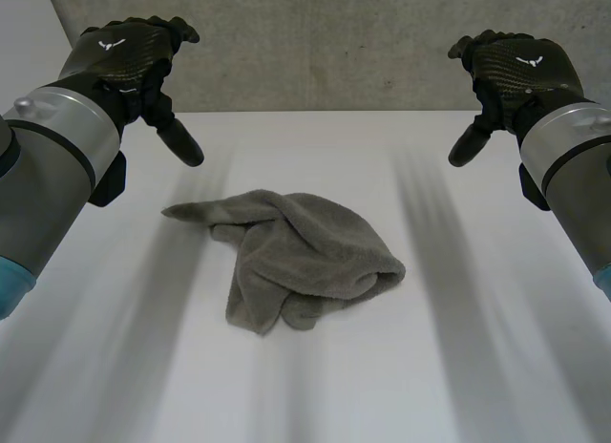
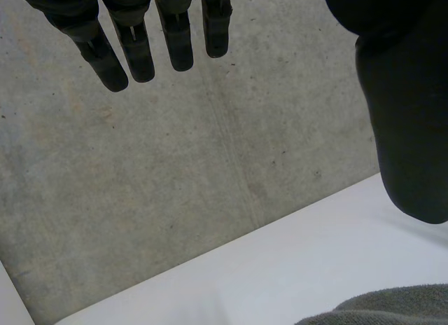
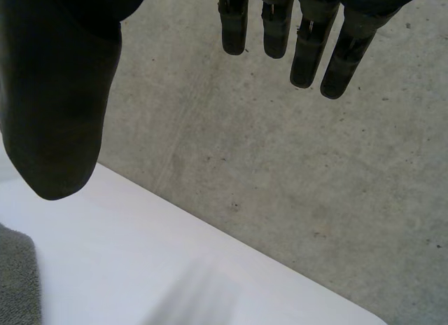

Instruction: Fold the towel.

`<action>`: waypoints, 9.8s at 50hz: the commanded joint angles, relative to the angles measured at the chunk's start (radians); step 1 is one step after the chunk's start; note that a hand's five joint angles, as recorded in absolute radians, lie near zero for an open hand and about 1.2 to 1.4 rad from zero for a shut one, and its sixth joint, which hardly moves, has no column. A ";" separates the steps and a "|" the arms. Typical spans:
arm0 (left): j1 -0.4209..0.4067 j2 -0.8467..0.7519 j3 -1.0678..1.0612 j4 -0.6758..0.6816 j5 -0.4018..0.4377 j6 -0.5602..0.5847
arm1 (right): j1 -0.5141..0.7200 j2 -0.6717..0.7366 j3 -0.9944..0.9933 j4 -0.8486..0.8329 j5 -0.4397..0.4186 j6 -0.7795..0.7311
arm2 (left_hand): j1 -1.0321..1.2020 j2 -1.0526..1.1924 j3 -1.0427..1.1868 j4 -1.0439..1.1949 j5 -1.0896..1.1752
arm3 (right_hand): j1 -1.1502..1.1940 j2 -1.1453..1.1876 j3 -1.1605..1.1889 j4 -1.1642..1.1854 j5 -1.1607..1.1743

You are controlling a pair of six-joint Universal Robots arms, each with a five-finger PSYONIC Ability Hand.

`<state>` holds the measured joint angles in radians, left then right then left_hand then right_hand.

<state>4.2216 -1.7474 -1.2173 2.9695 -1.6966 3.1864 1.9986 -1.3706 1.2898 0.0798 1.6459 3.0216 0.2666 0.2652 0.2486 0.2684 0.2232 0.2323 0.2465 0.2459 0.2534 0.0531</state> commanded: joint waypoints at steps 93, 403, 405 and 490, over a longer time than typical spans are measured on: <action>-0.055 -0.362 -0.249 0.329 0.021 0.165 | 0.350 0.536 -0.055 -0.063 -0.047 -0.093 | 1.130 1.131 1.148 1.128 0.998 | 1.164 1.150 1.150 1.143 1.169; 0.175 -0.182 -0.703 0.783 0.238 0.438 | -0.258 0.144 0.351 -0.021 -0.485 -0.471 | 1.130 1.131 1.148 1.128 0.998 | 0.026 0.012 0.012 0.005 0.031; 0.173 -0.182 -0.709 0.784 0.238 0.438 | -0.257 0.103 0.396 -0.046 -0.485 -0.472 | 1.130 1.131 1.148 1.128 0.998 | 0.035 0.021 0.021 0.014 0.039; 0.161 -0.181 -0.749 0.784 0.239 0.438 | -0.254 0.154 0.776 -0.480 -0.518 -0.546 | 1.130 1.131 1.148 1.128 0.998 | 0.534 0.520 0.520 0.513 0.538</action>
<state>4.3815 -1.9282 -1.9646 3.7523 -1.4573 3.6248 1.7457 -1.2207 2.0657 -0.4006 1.1224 2.4779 1.4133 1.4429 1.5482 1.5094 1.4871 0.7639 0.7724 0.7581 0.7658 0.5825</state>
